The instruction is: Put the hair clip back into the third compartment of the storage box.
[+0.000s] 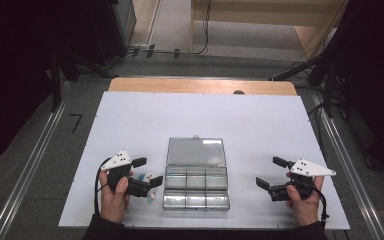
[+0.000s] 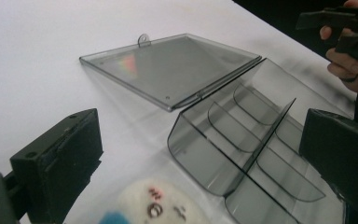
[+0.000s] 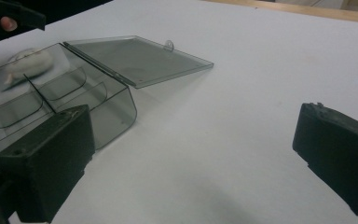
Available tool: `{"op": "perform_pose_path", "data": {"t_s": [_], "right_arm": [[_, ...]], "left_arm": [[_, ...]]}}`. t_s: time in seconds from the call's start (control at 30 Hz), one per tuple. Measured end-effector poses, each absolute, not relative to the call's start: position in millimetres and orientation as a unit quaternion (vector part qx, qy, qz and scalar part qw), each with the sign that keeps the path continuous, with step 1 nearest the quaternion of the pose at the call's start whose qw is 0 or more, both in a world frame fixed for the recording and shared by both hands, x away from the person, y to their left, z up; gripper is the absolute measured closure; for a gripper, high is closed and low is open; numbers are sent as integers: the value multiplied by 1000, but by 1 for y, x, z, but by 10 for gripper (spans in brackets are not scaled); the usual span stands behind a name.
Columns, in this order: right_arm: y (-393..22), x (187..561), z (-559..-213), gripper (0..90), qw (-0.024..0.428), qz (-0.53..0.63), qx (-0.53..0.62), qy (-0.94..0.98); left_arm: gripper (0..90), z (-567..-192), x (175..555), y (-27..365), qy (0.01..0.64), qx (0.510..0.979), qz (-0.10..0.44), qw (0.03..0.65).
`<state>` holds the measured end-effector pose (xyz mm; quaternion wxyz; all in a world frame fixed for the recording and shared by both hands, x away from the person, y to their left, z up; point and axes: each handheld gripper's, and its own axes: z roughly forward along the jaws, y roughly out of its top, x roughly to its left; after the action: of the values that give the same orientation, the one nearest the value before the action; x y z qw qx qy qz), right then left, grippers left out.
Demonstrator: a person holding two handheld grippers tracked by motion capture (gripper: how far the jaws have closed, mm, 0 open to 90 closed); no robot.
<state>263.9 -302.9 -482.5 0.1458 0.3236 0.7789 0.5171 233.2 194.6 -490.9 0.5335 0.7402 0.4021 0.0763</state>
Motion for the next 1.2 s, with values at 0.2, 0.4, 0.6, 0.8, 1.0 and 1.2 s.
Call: {"op": "perform_pose_path", "data": {"t_s": [0.2, 0.4, 0.6, 0.8, 1.0, 1.2], "right_arm": [[-316, 261, -486, 0, 150, 516, 334, 775], [-325, 258, -489, 0, 151, 519, 326, 775], [-331, 258, -492, 0, 155, 518, 327, 775], [-336, 260, -497, 0, 159, 508, 333, 779], [-335, 261, -499, 0, 161, 506, 333, 779], [-335, 262, -501, 0, 159, 507, 334, 779]], "left_arm": [[0, -495, 223, 200, 411, 740, 84, 527], [0, -500, 214, 204, 420, 738, 88, 520], [0, -504, 208, 205, 429, 743, 100, 503], [8, -510, 210, 205, 451, 749, 91, 476], [11, -512, 212, 203, 460, 752, 83, 465], [54, -514, 213, 198, 464, 761, 95, 442]]}}
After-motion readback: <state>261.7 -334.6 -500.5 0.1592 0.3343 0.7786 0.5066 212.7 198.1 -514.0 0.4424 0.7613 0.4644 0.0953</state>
